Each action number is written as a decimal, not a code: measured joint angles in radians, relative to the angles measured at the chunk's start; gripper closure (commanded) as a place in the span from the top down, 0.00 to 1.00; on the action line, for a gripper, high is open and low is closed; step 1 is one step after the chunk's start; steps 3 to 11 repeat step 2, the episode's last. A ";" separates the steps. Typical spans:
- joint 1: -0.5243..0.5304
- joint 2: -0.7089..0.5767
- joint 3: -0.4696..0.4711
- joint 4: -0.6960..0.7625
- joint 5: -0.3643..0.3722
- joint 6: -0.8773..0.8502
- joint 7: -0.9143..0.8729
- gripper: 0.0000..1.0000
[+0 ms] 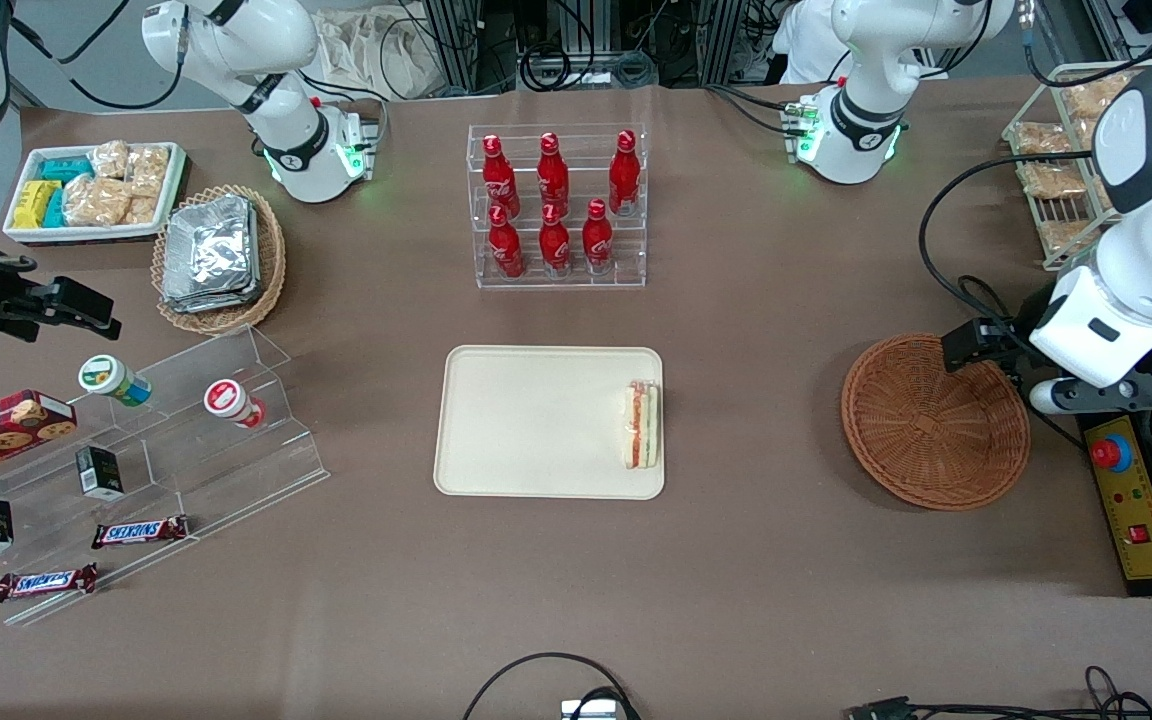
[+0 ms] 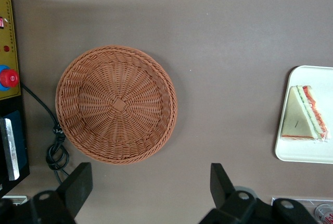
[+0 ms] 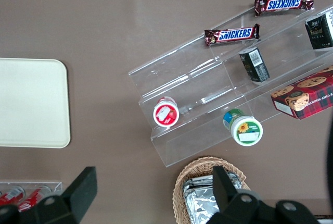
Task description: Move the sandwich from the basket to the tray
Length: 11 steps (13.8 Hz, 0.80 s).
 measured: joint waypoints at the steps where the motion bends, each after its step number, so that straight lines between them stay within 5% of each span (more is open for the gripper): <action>1: 0.000 0.000 0.000 0.000 0.000 0.000 0.000 1.00; 11: 0.000 0.001 0.000 0.001 0.000 0.000 0.000 1.00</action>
